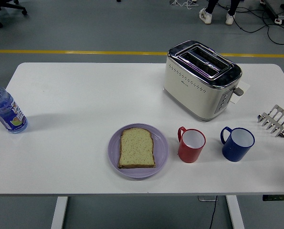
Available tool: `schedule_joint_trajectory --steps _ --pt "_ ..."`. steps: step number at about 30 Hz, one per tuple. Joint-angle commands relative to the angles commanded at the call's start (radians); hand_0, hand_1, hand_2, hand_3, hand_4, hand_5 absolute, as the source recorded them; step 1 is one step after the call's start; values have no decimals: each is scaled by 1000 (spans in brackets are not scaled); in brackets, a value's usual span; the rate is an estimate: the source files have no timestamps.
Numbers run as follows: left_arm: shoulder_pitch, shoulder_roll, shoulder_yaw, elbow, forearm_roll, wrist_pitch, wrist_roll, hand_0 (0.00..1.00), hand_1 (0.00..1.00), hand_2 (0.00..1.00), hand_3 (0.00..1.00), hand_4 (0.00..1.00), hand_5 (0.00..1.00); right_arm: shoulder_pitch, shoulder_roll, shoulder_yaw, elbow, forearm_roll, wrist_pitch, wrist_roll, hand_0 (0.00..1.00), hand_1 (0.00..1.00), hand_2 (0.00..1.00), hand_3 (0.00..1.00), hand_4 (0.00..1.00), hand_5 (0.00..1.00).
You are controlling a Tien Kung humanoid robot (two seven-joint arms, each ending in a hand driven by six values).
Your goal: Pick up the cup,pour liquid into bread,place the cup on the desk
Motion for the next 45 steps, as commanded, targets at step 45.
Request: schedule_joint_trajectory --steps 45 --pt "7 -17 -51 -2 25 -2 -1 635 646 658 553 324 835 44 36 -308 -110 -148 -89 88 952 893 980 998 998 189"
